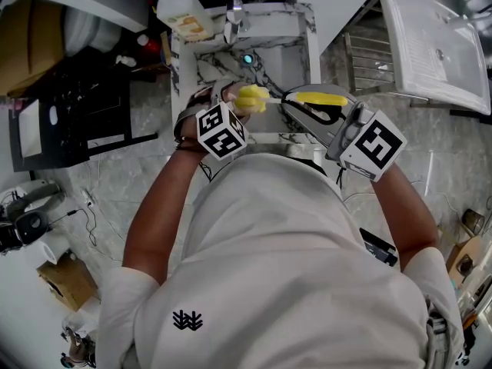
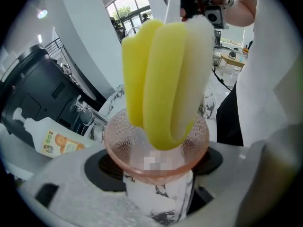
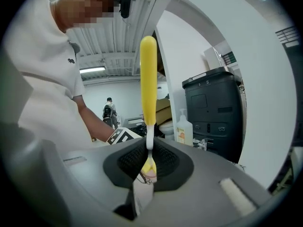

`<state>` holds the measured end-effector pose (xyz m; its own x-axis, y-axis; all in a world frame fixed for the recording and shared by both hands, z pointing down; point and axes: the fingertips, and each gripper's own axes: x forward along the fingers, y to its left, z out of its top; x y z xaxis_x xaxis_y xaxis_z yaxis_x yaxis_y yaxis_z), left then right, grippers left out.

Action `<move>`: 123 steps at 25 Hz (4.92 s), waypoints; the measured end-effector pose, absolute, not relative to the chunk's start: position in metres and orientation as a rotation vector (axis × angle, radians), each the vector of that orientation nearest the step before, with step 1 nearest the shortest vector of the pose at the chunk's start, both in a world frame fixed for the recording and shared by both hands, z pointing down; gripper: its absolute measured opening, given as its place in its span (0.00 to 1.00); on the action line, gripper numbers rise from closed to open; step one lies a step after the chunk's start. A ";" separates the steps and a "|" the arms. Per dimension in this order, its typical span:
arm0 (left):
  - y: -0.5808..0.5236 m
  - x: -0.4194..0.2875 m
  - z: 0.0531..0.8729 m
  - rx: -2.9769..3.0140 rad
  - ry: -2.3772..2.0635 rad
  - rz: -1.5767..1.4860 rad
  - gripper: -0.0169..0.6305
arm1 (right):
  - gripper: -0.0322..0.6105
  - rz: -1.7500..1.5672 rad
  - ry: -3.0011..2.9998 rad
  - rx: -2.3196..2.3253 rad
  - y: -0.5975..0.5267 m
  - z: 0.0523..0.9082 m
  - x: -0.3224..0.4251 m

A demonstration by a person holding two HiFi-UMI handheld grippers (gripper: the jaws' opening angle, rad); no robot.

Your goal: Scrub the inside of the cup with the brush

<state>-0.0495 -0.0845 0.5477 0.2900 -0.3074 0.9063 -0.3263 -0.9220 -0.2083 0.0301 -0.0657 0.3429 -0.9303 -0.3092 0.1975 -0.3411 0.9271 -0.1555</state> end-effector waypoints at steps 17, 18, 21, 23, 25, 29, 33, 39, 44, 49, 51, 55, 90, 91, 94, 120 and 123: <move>-0.078 -0.039 0.550 2.472 -0.549 1.726 0.61 | 0.11 0.345 -2.804 0.425 -0.076 0.400 -0.003; -0.078 -0.040 0.551 2.468 -0.543 1.729 0.61 | 0.11 0.347 -2.802 0.432 -0.077 0.399 0.000; -0.077 -0.043 0.556 2.455 -0.532 1.740 0.61 | 0.12 0.352 -2.804 0.454 -0.081 0.394 0.009; -0.076 -0.047 0.558 2.444 -0.532 1.741 0.61 | 0.12 0.349 -2.813 0.466 -0.083 0.386 0.017; -0.077 -0.049 0.559 2.437 -0.530 1.742 0.61 | 0.12 0.343 -2.826 0.475 -0.085 0.375 0.025; -0.078 -0.051 0.559 2.433 -0.537 1.729 0.61 | 0.12 0.331 -2.857 0.460 -0.083 0.356 0.035; -0.076 -0.046 0.558 2.453 -0.518 1.710 0.61 | 0.11 0.320 -2.873 0.403 -0.078 0.351 0.027; -0.073 -0.030 0.551 2.508 -0.461 1.688 0.61 | 0.11 0.277 -2.816 0.296 -0.070 0.377 0.002; -0.067 -0.024 0.549 2.521 -0.416 1.667 0.61 | 0.11 0.317 -2.797 0.274 -0.076 0.394 -0.007; -0.060 -0.027 0.552 2.520 -0.369 1.681 0.61 | 0.12 0.343 -2.795 0.281 -0.083 0.392 0.003; -0.058 -0.030 0.555 2.511 -0.366 1.689 0.61 | 0.12 0.343 -2.803 0.288 -0.085 0.386 0.008; -0.057 -0.036 0.559 2.490 -0.371 1.691 0.61 | 0.12 0.321 -2.831 0.302 -0.085 0.367 0.017; -0.045 -0.023 0.558 2.534 -0.127 1.702 0.61 | 0.12 0.157 -2.849 0.180 -0.074 0.358 0.007; -0.046 -0.024 0.558 2.533 -0.137 1.699 0.61 | 0.12 0.163 -2.855 0.190 -0.075 0.354 0.011; -0.049 -0.025 0.556 2.534 -0.168 1.682 0.61 | 0.12 0.169 -2.877 0.210 -0.073 0.345 0.019; -0.066 -0.038 0.559 2.481 -0.398 1.745 0.61 | 0.11 0.688 -2.912 0.367 -0.083 0.372 0.017; -0.070 -0.041 0.557 2.465 -0.440 1.731 0.61 | 0.11 0.773 -2.930 0.444 -0.091 0.368 0.029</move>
